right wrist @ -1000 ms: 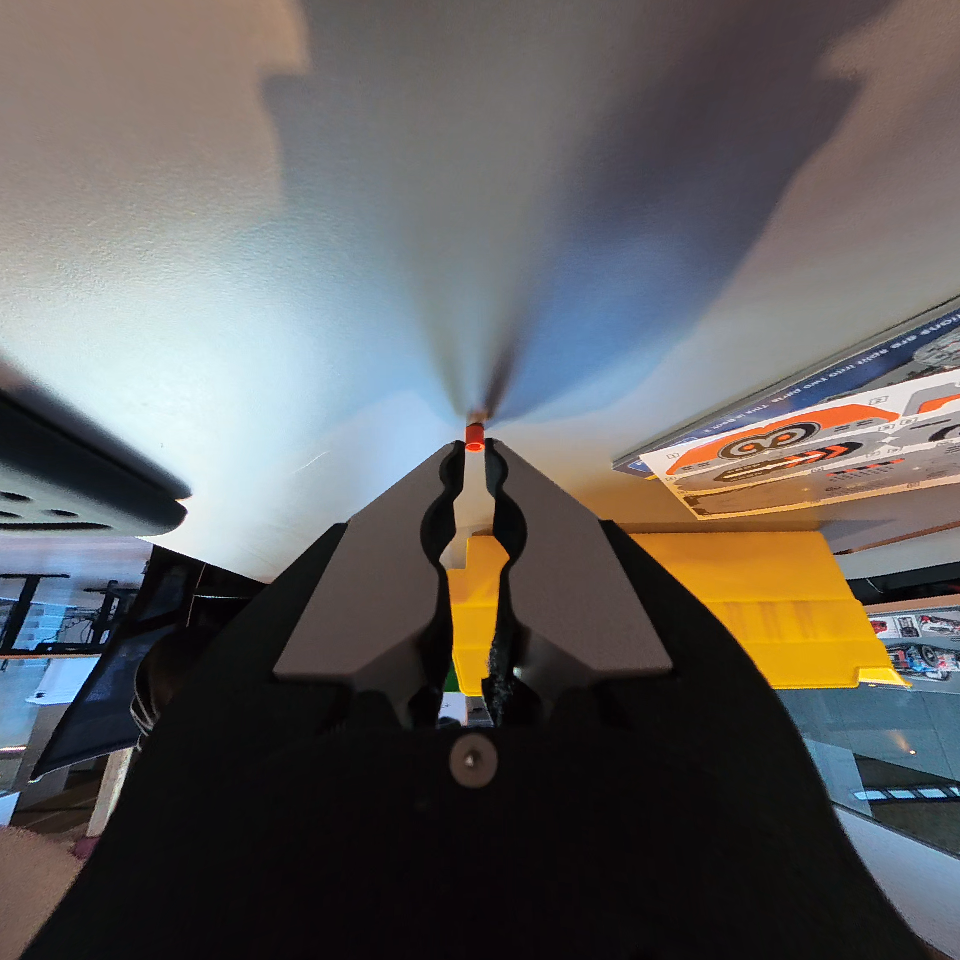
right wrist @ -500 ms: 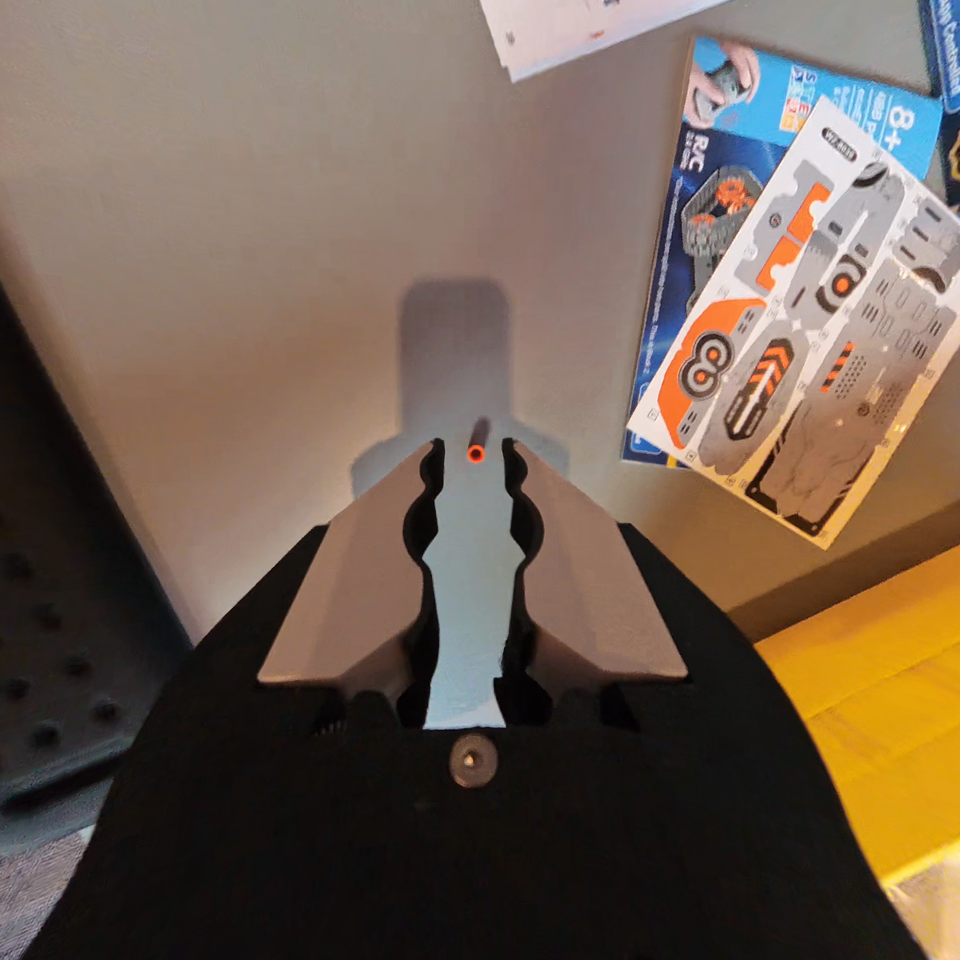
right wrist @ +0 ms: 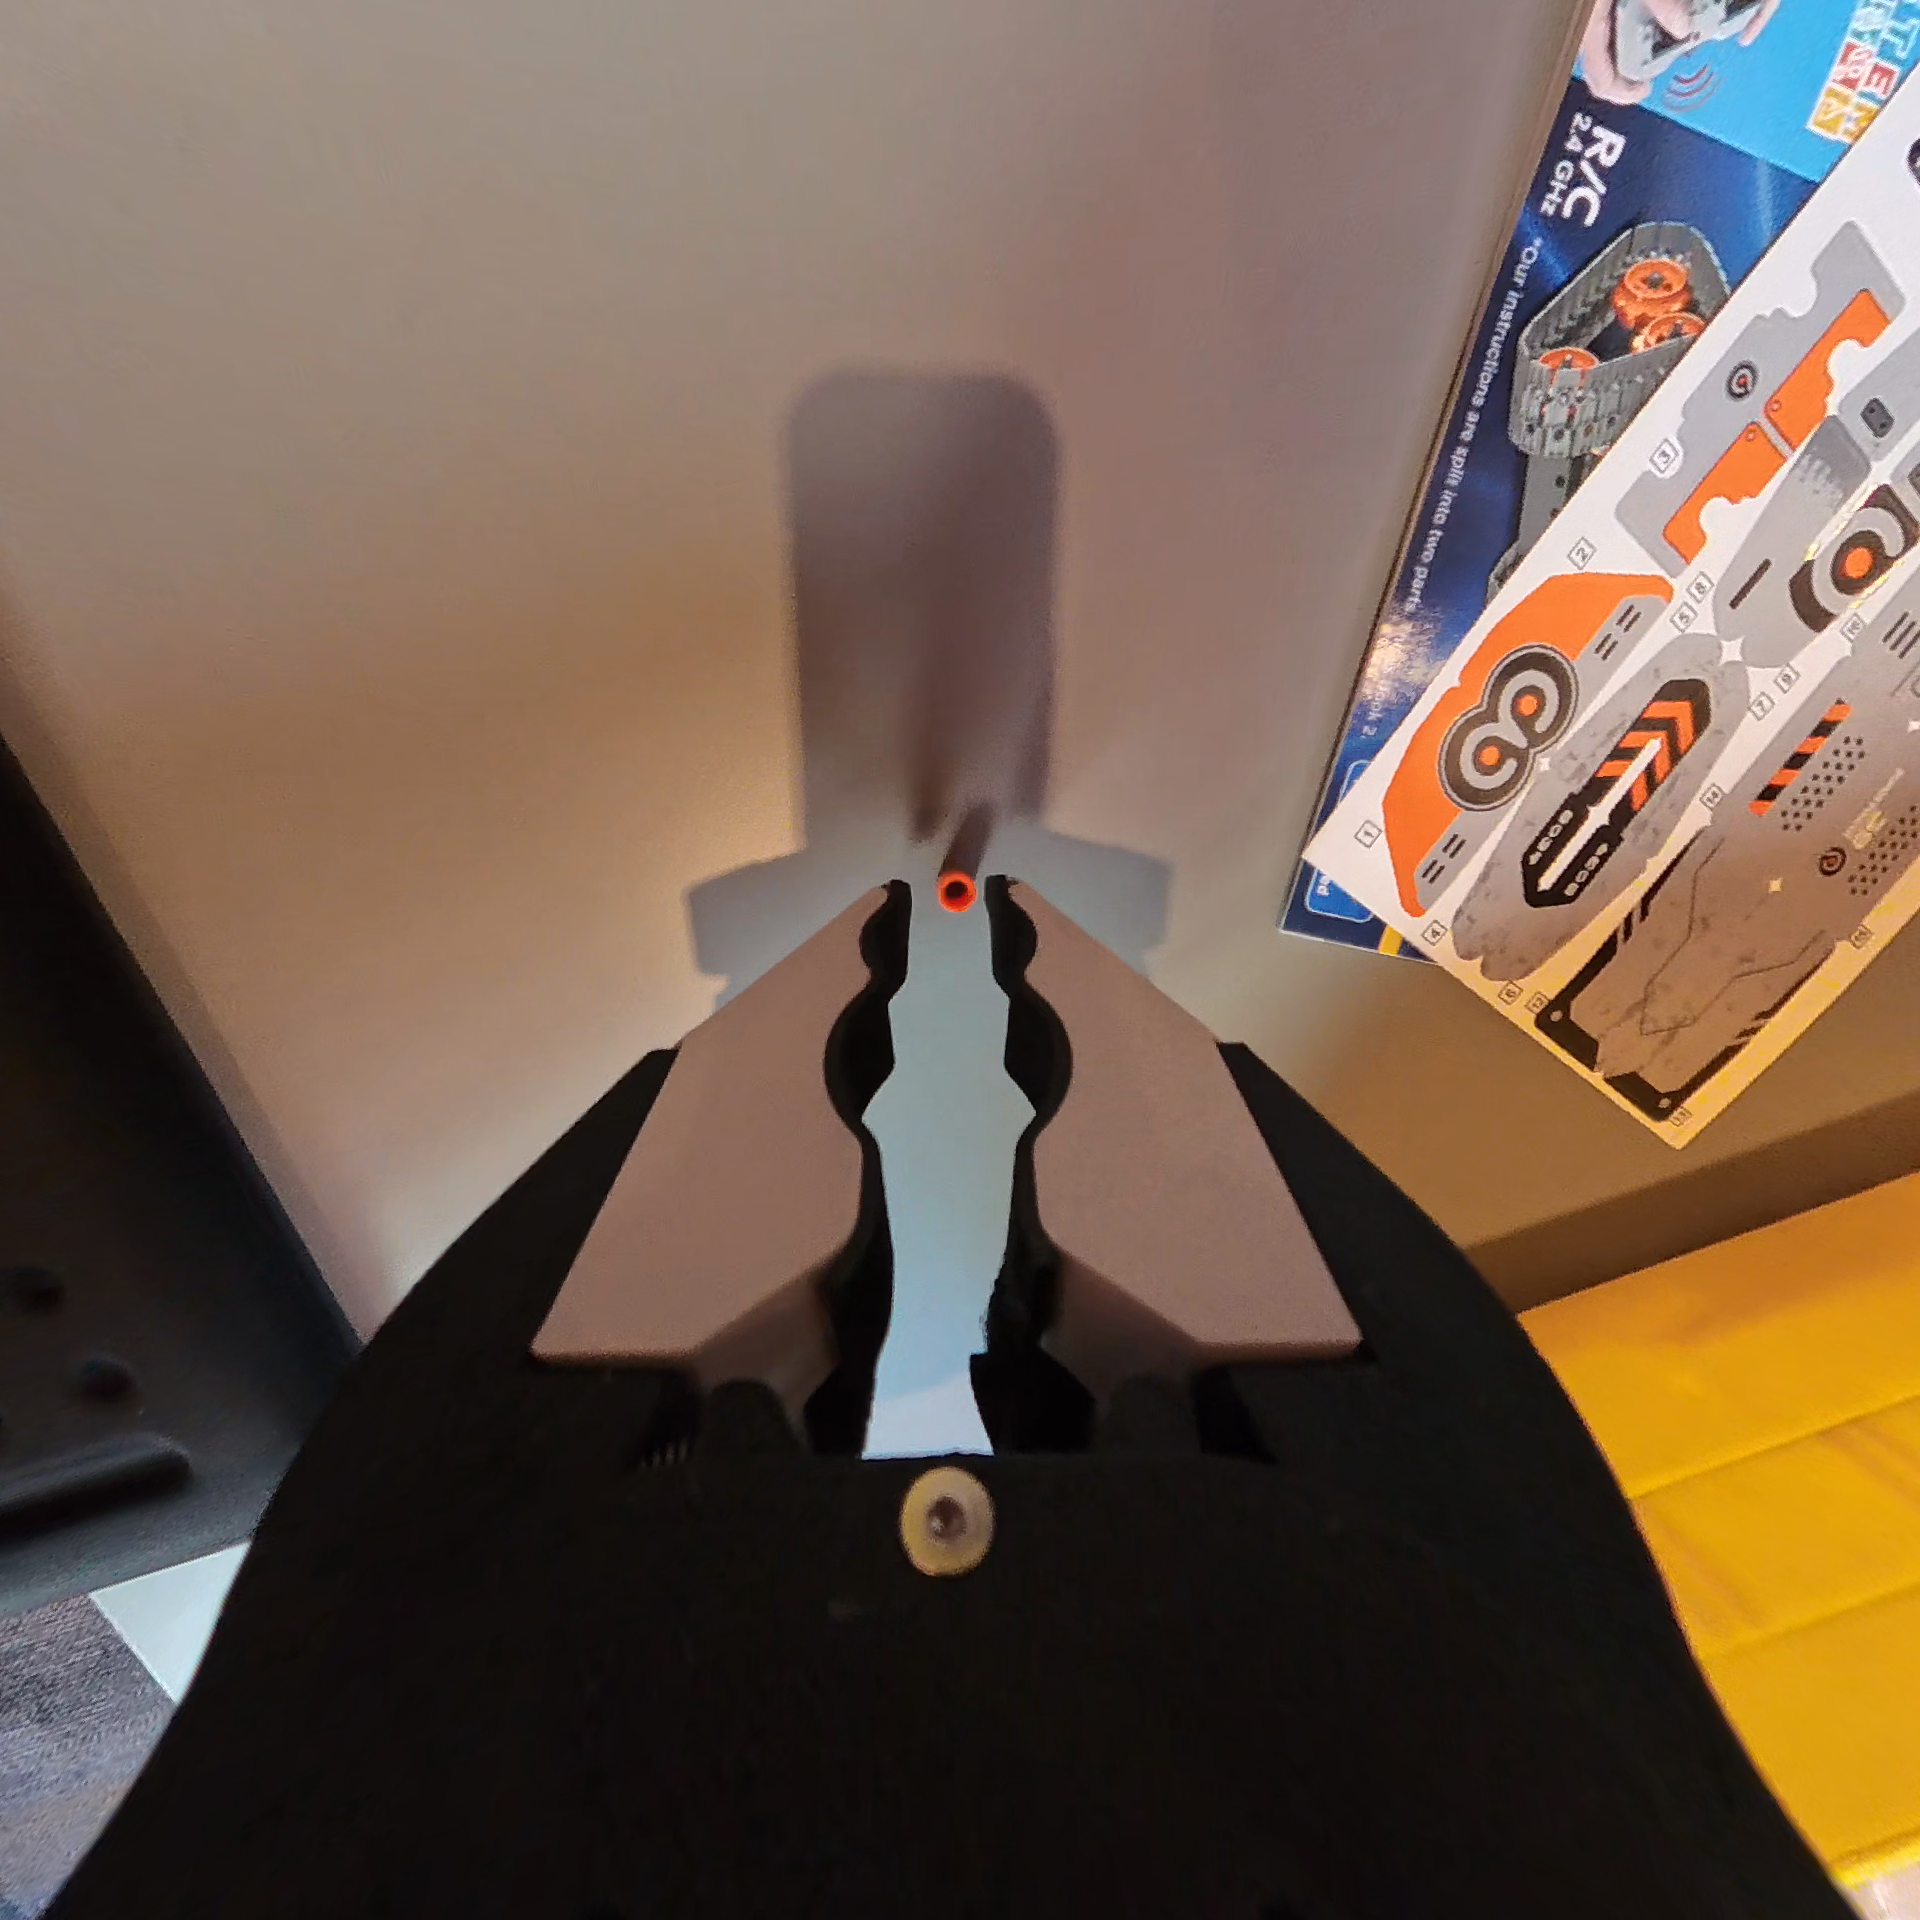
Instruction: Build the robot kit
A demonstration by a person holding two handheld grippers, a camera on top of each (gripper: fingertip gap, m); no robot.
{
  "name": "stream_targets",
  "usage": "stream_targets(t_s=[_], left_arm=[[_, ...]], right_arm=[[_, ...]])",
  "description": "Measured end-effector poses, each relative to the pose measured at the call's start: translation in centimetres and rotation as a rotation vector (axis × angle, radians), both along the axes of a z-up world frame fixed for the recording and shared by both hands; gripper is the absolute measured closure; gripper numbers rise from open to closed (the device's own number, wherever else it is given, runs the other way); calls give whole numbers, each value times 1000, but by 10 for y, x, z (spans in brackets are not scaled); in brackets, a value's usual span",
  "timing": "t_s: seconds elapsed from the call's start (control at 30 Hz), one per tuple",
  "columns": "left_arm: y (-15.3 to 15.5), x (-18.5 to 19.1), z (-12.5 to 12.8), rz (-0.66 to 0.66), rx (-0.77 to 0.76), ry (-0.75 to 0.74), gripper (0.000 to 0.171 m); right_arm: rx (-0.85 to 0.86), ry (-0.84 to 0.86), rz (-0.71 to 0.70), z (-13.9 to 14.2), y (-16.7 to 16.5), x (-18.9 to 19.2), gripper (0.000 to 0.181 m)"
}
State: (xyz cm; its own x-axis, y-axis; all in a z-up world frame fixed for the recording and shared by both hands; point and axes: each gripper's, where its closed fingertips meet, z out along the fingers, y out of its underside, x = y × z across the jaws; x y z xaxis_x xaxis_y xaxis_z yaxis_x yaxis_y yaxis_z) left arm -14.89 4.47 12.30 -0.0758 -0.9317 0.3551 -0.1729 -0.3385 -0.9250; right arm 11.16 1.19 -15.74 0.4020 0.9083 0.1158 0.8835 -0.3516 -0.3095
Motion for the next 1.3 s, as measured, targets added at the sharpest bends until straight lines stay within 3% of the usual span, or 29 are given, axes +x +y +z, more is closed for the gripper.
stream_targets(t_s=[1.3], left_arm=[[-5, 2, -2, -17, 8, 17, 168]], right_arm=[[-41, -64, 23, -7, 1, 2, 174]])
